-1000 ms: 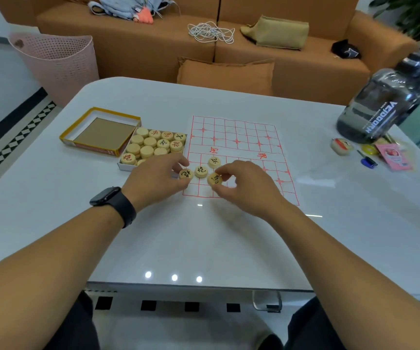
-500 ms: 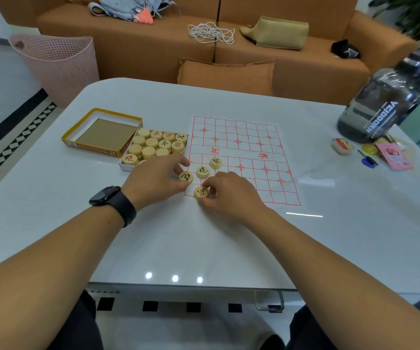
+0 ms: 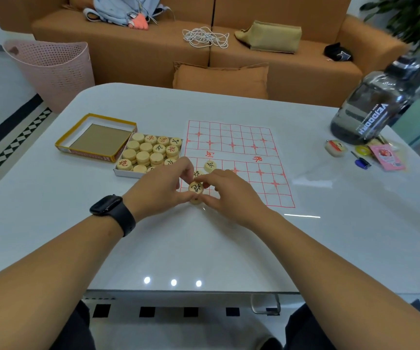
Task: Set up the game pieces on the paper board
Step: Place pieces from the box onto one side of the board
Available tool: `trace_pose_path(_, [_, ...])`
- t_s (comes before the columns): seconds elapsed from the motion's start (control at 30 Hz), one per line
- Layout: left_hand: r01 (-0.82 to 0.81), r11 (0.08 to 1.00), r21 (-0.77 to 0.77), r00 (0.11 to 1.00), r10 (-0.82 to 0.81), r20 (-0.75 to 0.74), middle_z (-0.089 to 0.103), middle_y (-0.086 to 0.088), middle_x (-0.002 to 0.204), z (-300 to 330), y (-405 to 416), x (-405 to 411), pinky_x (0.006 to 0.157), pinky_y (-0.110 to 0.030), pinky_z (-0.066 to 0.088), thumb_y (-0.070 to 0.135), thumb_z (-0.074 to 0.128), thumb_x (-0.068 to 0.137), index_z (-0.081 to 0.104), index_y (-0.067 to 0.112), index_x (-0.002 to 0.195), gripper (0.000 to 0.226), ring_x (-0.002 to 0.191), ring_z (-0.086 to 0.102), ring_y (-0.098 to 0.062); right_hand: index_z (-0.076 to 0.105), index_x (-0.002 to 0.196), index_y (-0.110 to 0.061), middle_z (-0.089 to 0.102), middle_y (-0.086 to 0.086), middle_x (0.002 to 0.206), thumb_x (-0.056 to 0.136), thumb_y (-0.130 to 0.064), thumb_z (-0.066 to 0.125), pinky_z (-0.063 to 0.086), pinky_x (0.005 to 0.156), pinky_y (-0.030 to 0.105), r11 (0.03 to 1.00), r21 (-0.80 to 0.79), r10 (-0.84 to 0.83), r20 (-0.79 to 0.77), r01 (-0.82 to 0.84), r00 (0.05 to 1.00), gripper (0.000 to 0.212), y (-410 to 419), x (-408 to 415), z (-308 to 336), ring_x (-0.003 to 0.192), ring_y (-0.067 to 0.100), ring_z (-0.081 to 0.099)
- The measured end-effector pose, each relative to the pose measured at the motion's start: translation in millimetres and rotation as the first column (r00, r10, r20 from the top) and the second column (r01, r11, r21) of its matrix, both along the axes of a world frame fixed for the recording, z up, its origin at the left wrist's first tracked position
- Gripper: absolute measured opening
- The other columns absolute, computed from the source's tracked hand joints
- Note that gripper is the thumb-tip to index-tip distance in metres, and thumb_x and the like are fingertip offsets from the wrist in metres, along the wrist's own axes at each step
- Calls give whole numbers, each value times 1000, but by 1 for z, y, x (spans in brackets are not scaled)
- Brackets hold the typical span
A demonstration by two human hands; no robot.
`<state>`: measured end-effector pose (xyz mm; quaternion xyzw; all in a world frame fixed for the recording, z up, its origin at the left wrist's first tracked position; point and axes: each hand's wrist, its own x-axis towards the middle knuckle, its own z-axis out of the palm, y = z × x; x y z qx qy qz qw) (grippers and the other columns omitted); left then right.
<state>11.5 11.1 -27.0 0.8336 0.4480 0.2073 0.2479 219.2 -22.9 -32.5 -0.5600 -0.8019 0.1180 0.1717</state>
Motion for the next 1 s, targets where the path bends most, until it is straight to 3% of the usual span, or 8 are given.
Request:
trace_pose_path(0.27, [39, 999, -32, 999, -39, 19, 67, 19, 106, -2, 0, 1, 72, -31, 51, 40, 77, 86, 49, 35, 117, 42, 87, 60, -9, 66, 123, -33, 66, -13, 111, 92, -47, 68, 51, 81, 36, 1000, 11, 1, 34, -1, 999, 33, 2, 6, 3, 102, 11, 52])
trace_pose_path(0.4, [-3, 1000, -28, 1000, 3, 17, 66, 21, 106, -5, 3, -1, 73, -29, 52, 47, 72, 88, 54, 40, 119, 36, 86, 59, -5, 66, 119, -33, 64, -17, 103, 90, -52, 69, 51, 79, 33, 988, 8, -156, -10, 156, 988, 35, 1, 33, 15, 99, 8, 53])
trace_pose_path(0.5, [7, 1000, -15, 1000, -7, -13, 64, 22, 104, -7, 3, 0, 74, -30, 54, 48, 68, 90, 60, 38, 118, 31, 85, 59, -5, 67, 116, -29, 63, -14, 99, 89, -53, 68, 49, 75, 31, 919, -27, -393, -68, 393, 917, 36, 7, 70, 17, 93, 9, 57])
trace_pose_path(0.63, [15, 1000, -3, 1000, -15, -22, 62, 22, 103, -10, 0, 2, 74, -30, 53, 46, 67, 92, 63, 37, 114, 24, 85, 57, -5, 66, 122, -22, 68, -6, 107, 90, -51, 67, 53, 78, 33, 749, -133, -659, -49, 649, 751, 43, 9, 109, 9, 95, 16, 63])
trace_pose_path(0.77, [10, 1000, 10, 999, -10, -38, 63, 21, 105, -9, 2, 1, 71, -26, 50, 44, 66, 93, 64, 37, 111, 20, 86, 57, -5, 65, 117, -22, 66, -5, 102, 91, -49, 68, 49, 74, 32, 687, -190, -715, -5, 702, 699, 38, 7, 123, 3, 90, 16, 61])
trace_pose_path(1.0, [-1, 1000, -16, 998, 0, -63, 64, 19, 104, -12, 4, 2, 71, -25, 50, 40, 67, 94, 67, 35, 109, 17, 85, 58, -7, 60, 102, -22, 64, -3, 97, 93, -48, 66, 43, 69, 31, 660, -238, -730, 18, 712, 683, 28, 6, 122, 4, 82, 15, 58])
